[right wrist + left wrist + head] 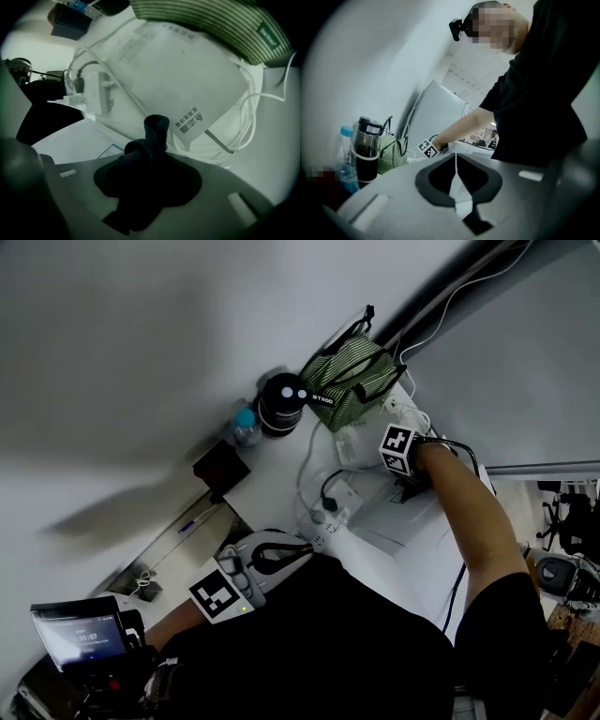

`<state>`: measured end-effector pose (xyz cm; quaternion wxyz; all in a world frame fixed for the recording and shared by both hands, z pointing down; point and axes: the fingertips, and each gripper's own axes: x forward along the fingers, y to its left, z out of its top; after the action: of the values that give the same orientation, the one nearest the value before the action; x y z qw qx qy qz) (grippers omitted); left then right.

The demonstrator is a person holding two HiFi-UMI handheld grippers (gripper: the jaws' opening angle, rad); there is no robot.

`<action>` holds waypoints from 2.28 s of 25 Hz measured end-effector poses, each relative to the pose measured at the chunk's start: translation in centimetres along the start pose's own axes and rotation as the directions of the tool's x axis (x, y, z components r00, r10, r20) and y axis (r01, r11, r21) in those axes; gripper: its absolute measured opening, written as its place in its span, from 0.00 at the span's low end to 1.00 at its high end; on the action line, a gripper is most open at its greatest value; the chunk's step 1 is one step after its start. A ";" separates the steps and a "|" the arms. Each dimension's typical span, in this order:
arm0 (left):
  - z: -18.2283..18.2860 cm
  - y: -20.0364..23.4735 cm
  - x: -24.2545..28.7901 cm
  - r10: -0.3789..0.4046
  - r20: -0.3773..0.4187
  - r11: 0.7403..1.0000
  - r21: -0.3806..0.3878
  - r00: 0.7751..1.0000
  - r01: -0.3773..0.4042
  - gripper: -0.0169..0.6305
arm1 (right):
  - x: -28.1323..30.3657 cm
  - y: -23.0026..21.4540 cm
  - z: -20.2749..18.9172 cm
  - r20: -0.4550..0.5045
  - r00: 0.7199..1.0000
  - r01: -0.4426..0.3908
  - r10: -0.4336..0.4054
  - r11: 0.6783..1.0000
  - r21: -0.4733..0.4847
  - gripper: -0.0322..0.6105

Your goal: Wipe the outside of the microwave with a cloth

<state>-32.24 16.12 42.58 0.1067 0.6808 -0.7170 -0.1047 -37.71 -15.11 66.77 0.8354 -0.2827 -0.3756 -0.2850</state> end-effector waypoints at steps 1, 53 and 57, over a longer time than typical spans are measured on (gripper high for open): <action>0.2 -0.2 0.2 -0.009 0.005 1.000 0.006 1.000 0.009 0.05 | -1.6 0.7 -0.6 0.013 1.000 -0.009 0.009 1.000 -0.024 0.30; -0.3 1.3 -4.0 0.084 0.069 0.994 -0.079 0.994 -0.079 0.04 | 2.3 10.4 6.2 -0.012 1.000 0.004 -0.006 0.986 -0.164 0.28; 0.6 0.9 -2.6 0.036 0.080 0.998 -0.052 0.996 -0.032 0.04 | -2.8 12.7 3.5 0.030 0.999 -0.031 0.038 0.978 -0.208 0.29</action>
<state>-33.11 18.73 42.24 0.0965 0.6608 -0.7293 -0.1486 -32.18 -3.35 63.28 0.7998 -0.3793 -0.3528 -0.3033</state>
